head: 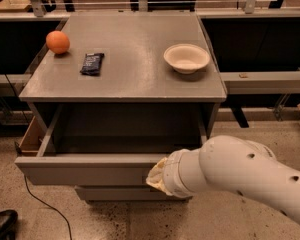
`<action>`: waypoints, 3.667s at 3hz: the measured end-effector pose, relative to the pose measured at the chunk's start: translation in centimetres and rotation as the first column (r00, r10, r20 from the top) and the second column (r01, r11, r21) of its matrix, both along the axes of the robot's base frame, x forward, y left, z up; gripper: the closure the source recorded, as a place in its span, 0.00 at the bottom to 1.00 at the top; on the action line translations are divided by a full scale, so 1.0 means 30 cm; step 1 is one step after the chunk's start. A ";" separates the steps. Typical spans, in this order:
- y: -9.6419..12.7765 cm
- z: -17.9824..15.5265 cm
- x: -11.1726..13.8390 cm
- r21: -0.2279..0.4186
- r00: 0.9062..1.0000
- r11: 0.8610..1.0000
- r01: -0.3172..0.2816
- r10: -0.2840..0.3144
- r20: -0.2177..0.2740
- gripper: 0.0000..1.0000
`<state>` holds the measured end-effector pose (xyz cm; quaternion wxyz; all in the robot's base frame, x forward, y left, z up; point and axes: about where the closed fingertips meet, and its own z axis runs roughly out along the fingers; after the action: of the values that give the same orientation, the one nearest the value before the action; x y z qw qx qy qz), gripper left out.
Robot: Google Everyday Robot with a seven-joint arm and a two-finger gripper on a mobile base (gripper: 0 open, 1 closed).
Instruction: Close top drawer
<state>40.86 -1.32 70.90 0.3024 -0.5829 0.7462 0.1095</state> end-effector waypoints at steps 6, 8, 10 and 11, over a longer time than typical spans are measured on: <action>0.000 -0.106 0.145 -0.018 0.991 0.995 0.101 -0.099 0.090 1.00; -0.016 -0.165 0.300 -0.013 0.987 0.993 0.121 -0.119 0.112 1.00; -0.078 -0.214 0.438 -0.056 0.980 0.989 0.135 -0.125 0.155 1.00; -0.094 -0.224 0.465 -0.068 0.978 0.988 0.138 -0.125 0.167 1.00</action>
Offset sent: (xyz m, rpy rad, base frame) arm 0.0433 0.0116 -0.0400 0.0447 -0.0495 -0.1307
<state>54.81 -4.15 64.19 0.3452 -0.5507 0.7599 0.0116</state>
